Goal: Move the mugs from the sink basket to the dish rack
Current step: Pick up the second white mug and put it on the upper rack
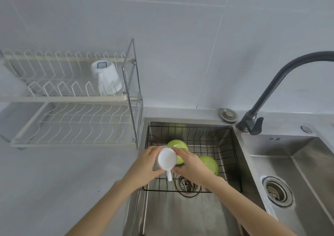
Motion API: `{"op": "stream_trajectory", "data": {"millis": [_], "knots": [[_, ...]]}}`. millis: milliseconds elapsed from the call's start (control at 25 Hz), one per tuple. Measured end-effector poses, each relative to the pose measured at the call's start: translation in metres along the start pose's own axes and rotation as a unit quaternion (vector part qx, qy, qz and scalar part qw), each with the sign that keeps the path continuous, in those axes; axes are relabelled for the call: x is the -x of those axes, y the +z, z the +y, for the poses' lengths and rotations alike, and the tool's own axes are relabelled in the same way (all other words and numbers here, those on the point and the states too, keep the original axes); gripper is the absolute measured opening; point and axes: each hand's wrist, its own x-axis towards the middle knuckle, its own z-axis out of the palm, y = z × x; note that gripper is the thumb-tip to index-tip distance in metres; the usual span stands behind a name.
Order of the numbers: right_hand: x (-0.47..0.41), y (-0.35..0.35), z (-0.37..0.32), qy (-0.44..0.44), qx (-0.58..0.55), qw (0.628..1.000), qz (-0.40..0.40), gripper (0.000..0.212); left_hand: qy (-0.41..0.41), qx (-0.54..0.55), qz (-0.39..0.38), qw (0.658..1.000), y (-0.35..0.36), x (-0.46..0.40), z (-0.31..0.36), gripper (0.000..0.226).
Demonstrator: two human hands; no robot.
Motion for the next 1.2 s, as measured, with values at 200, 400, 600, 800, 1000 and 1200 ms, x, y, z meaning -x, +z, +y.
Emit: {"op": "stream_trajectory", "data": {"millis": [200, 400, 600, 800, 1000, 1200], "knots": [[0.014, -0.02, -0.037, -0.055, -0.02, 0.998, 0.035, 0.064, 0.029, 0.025, 0.06, 0.997, -0.032, 0.021, 0.008, 0.07], [0.018, -0.039, -0.076, -0.093, -0.022, 0.995, 0.042, 0.062, 0.038, 0.034, 0.074, 0.996, -0.076, 0.041, 0.012, 0.076], [0.017, -0.048, -0.112, -0.106, -0.04, 0.992, 0.058, 0.049, 0.071, 0.066, 0.105, 0.99, -0.121, 0.056, 0.013, 0.064], [0.015, -0.046, -0.15, -0.133, -0.071, 0.984, 0.096, 0.045, 0.069, 0.165, 0.115, 0.977, -0.156, 0.07, 0.005, 0.059], [0.006, -0.049, -0.195, -0.188, -0.021, 0.971, 0.144, 0.057, 0.086, 0.299, 0.132, 0.941, -0.183, 0.085, -0.005, 0.043], [-0.013, -0.063, -0.233, -0.206, 0.061, 0.967, 0.134, 0.055, 0.106, 0.314, 0.143, 0.933, -0.216, 0.087, -0.021, 0.038]]}}
